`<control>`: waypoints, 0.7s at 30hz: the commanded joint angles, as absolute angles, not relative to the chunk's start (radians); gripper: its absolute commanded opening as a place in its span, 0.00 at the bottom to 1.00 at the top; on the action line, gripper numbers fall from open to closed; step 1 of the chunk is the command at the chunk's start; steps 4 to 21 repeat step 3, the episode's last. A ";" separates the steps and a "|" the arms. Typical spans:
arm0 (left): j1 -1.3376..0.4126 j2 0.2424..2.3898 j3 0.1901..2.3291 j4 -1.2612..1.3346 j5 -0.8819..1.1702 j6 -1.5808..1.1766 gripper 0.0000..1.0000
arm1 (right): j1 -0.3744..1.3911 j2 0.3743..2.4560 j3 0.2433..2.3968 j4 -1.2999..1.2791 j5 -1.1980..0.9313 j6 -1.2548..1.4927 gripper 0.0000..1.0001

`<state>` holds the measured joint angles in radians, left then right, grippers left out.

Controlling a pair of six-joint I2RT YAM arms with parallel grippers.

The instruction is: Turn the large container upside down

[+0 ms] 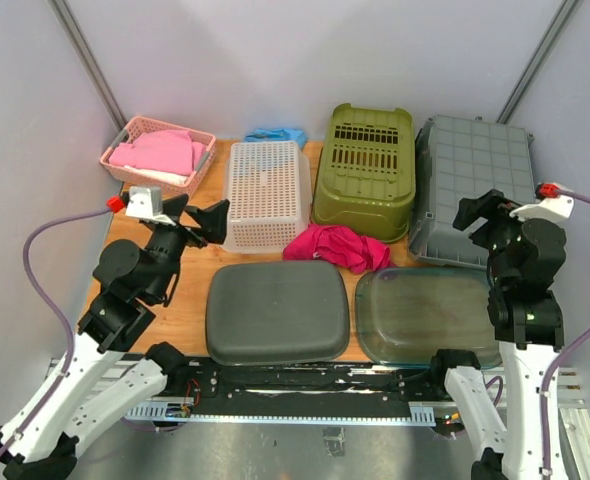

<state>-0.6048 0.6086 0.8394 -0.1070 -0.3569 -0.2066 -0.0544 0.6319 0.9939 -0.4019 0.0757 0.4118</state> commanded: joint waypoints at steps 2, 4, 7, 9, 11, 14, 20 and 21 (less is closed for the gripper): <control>-0.609 0.603 0.871 -0.018 -0.344 -0.185 0.99 | -0.040 0.623 0.998 -0.397 0.121 0.397 0.78; -0.609 0.610 0.875 -0.025 -0.348 -0.188 0.99 | -0.040 0.626 1.001 -0.400 0.119 0.395 0.78; -0.609 0.610 0.875 -0.025 -0.348 -0.188 0.99 | -0.040 0.626 1.001 -0.400 0.119 0.395 0.78; -0.609 0.610 0.875 -0.025 -0.348 -0.188 0.99 | -0.040 0.626 1.001 -0.400 0.119 0.395 0.78; -0.609 0.610 0.875 -0.025 -0.348 -0.188 0.99 | -0.040 0.626 1.001 -0.400 0.119 0.395 0.78; -0.609 0.610 0.875 -0.025 -0.348 -0.188 0.99 | -0.040 0.626 1.001 -0.400 0.119 0.395 0.78; -0.609 0.610 0.875 -0.025 -0.348 -0.188 0.99 | -0.040 0.626 1.001 -0.400 0.119 0.395 0.78; -0.609 0.610 0.875 -0.025 -0.348 -0.188 0.99 | -0.040 0.626 1.001 -0.400 0.119 0.395 0.78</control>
